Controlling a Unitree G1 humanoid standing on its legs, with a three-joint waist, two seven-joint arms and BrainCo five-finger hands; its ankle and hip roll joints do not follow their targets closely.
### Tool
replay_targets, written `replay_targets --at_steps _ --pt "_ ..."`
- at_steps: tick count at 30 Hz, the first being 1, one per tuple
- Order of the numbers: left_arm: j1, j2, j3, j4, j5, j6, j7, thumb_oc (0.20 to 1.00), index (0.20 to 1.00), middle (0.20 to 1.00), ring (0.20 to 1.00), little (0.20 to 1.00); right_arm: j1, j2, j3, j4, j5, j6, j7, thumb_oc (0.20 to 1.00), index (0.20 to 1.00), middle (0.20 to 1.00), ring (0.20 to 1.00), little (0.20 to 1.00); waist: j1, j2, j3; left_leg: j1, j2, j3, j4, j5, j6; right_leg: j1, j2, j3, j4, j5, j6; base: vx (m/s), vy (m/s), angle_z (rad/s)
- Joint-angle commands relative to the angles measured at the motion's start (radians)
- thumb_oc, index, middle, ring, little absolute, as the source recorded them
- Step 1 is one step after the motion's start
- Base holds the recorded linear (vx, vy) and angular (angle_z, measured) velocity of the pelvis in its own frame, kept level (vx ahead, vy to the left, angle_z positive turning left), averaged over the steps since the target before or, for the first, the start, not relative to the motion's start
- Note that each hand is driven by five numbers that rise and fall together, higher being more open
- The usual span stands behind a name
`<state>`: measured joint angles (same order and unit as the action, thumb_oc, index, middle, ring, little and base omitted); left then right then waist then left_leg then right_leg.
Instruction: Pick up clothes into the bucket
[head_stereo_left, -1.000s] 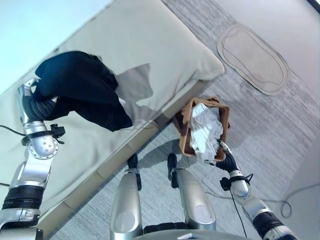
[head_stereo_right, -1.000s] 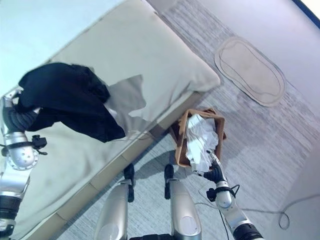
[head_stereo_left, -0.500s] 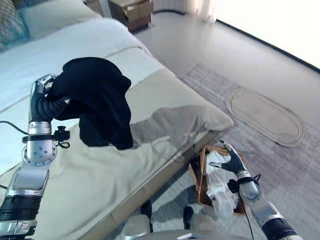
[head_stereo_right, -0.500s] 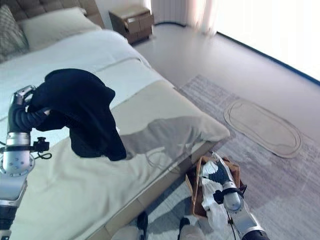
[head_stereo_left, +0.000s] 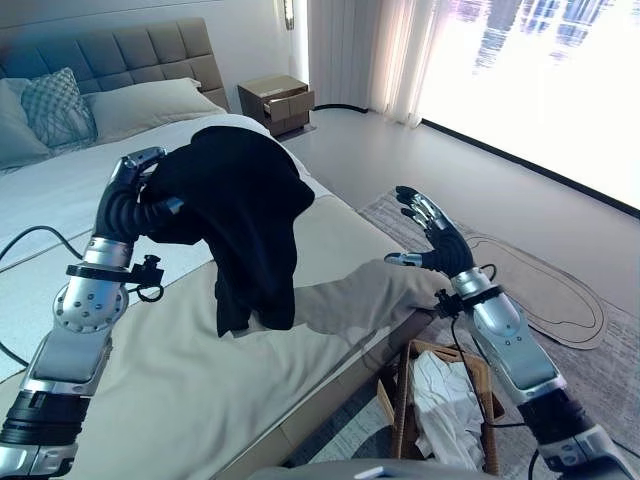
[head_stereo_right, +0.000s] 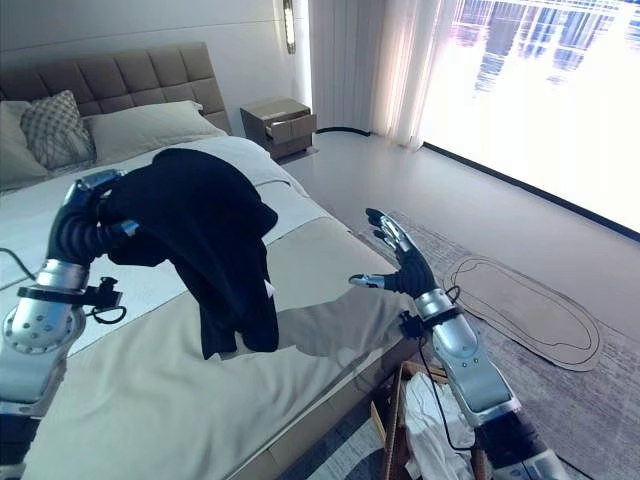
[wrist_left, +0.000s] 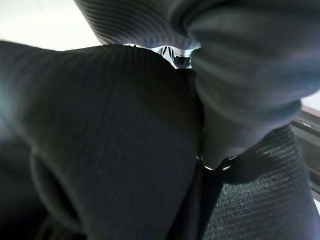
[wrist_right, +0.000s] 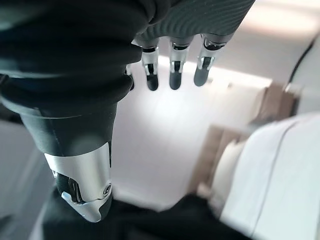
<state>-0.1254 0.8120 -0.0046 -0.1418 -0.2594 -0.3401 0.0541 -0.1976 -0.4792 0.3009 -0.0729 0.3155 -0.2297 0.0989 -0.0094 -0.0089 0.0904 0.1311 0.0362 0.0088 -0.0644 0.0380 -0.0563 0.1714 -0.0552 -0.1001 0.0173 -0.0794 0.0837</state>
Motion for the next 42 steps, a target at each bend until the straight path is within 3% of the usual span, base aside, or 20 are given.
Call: replay_targets --at_steps 1,20,27,28,29,30,42 --pt "-0.160 0.034 -0.024 -0.071 -0.089 -0.063 -0.024 0.200 0.200 0.200 0.200 0.200 -0.084 0.022 0.048 -0.088 0.150 0.002 0.054 1.000 1.000 1.000 1.000 1.000 -0.011 -0.014 -0.033 0.024 -0.016 0.052 0.056 -0.086 0.003 -0.053 -0.003 -0.026 -0.012 0.046 0.015 0.00 0.000 0.00" --pt "-0.400 -0.086 -0.329 -0.110 -0.166 -0.028 -0.078 0.200 0.200 0.200 0.200 0.200 -0.226 0.135 0.325 -0.114 0.416 0.102 0.166 1.000 1.000 1.000 1.000 1.000 -0.022 -0.016 -0.017 0.029 -0.021 0.046 0.039 -0.066 0.003 -0.048 -0.014 -0.031 -0.022 0.067 0.019 0.00 0.000 0.00" --pt "-0.435 -0.140 -0.373 -0.070 -0.140 -0.017 -0.051 0.200 0.200 0.200 0.200 0.200 -0.283 0.177 0.362 -0.155 0.499 0.099 0.162 1.000 1.000 1.000 1.000 1.000 -0.021 -0.018 -0.010 0.027 -0.022 0.045 0.039 -0.065 0.005 -0.051 -0.018 -0.032 -0.020 0.069 0.021 0.00 0.000 0.00" --pt "-0.428 -0.138 -0.370 -0.061 -0.131 -0.015 -0.048 0.200 0.200 0.200 0.200 0.200 -0.290 0.183 0.355 -0.171 0.517 0.092 0.159 0.360 0.360 0.360 0.360 0.360 -0.022 -0.018 -0.009 0.025 -0.023 0.046 0.038 -0.065 0.005 -0.055 -0.018 -0.033 -0.018 0.069 0.022 0.00 0.000 0.00" --pt "-0.421 -0.138 -0.367 -0.057 -0.124 -0.013 -0.046 0.200 0.200 0.200 0.200 0.200 -0.294 0.179 0.345 -0.188 0.522 0.085 0.160 0.247 0.247 0.247 0.247 0.247 -0.022 -0.019 -0.009 0.025 -0.023 0.047 0.038 -0.065 0.006 -0.056 -0.018 -0.033 -0.018 0.070 0.022 0.00 0.000 0.00" --pt "-0.412 -0.140 -0.365 -0.050 -0.121 -0.012 -0.047 0.200 0.200 0.200 0.200 0.200 -0.297 0.179 0.340 -0.200 0.533 0.081 0.158 0.200 0.200 0.200 0.200 0.200 -0.022 -0.019 -0.009 0.024 -0.023 0.048 0.037 -0.064 0.005 -0.058 -0.019 -0.032 -0.018 0.071 0.023 0.00 0.000 0.00" --pt "-0.241 -0.191 -0.239 0.023 -0.035 -0.006 -0.006 0.200 0.200 0.200 0.200 0.200 -0.195 0.144 0.245 -0.243 0.523 0.060 0.160 0.200 0.200 0.200 0.200 0.200 -0.025 -0.019 -0.004 0.026 -0.024 0.053 0.034 -0.070 0.009 -0.063 -0.022 -0.032 -0.015 0.070 0.026 0.00 0.000 0.00"
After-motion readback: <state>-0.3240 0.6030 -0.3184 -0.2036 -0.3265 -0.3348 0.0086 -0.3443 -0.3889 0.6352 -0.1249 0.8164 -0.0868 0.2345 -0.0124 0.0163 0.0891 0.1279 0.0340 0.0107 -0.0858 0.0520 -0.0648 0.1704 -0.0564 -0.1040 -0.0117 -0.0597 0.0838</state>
